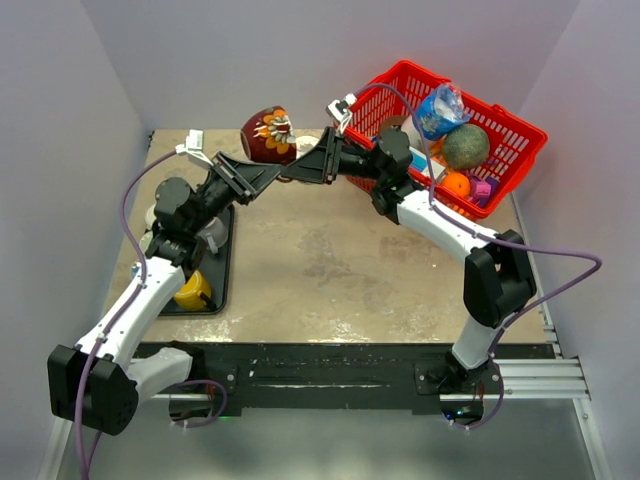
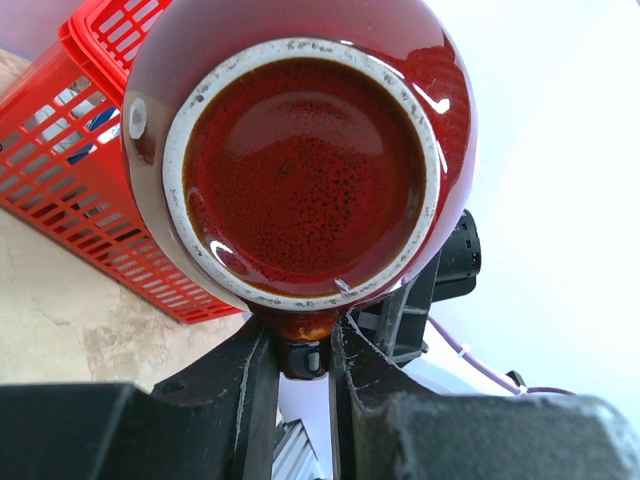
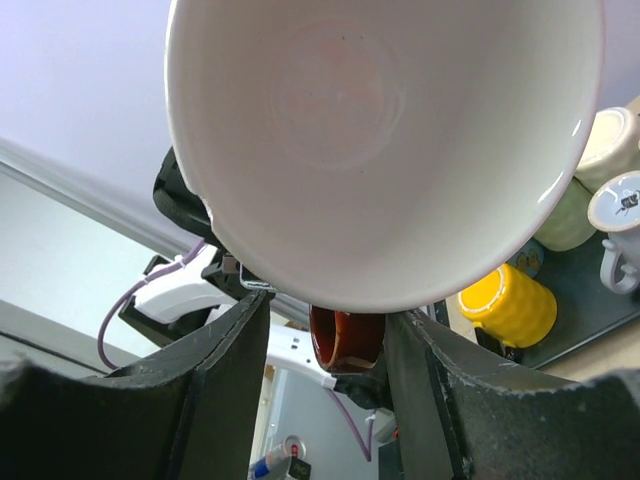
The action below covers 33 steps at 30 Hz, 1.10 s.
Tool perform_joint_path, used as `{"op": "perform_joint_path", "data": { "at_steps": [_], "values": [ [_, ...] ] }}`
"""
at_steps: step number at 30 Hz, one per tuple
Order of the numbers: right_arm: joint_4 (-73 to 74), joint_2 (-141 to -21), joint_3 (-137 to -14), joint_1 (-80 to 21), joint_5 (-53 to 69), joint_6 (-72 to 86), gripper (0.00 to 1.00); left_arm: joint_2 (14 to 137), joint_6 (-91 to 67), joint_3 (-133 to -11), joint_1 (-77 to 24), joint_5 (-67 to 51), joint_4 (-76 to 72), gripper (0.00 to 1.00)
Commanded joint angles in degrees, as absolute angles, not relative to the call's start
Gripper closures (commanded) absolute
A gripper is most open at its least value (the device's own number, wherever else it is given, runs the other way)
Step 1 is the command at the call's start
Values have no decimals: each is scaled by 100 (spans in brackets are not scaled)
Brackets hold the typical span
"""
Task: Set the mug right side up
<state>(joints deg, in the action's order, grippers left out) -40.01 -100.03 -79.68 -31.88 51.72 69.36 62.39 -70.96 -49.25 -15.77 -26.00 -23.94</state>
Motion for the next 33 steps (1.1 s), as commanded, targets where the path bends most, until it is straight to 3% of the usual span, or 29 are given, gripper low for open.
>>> {"op": "perform_joint_path", "data": {
  "at_steps": [1, 8, 19, 28, 29, 32, 33],
  "values": [
    [-4307, -10072, -8139, -3226, 5352, 6935, 49, 6161, -7075, -5019, -1582, -2751, -3269, 100],
    [-4184, -10169, -8156, -3234, 5405, 6856, 53, 6214, -6952, -5027, -1582, -2830, -3252, 100],
    [-4333, -10274, -8183, -3234, 5493, 7014, 100, 6240, -6864, -4922, -1582, -2900, -3225, 100],
    [-4351, -10152, -8069, -3234, 5335, 6970, 100, 6284, -6558, -4948, -1582, -3014, -3006, 100],
    [-4316, -10108, -8068, -3234, 5300, 6970, 100, 6293, -6496, -4974, -1582, -3015, -2893, 91],
    [-4017, -10003, -8051, -3226, 5151, 6803, 100, 6267, -6285, -4983, -1582, -2988, -2647, 78],
    [-3947, -9967, -8042, -3226, 5046, 6716, 100, 6249, -6223, -4983, -1582, -2953, -2567, 59]
  ]
}}
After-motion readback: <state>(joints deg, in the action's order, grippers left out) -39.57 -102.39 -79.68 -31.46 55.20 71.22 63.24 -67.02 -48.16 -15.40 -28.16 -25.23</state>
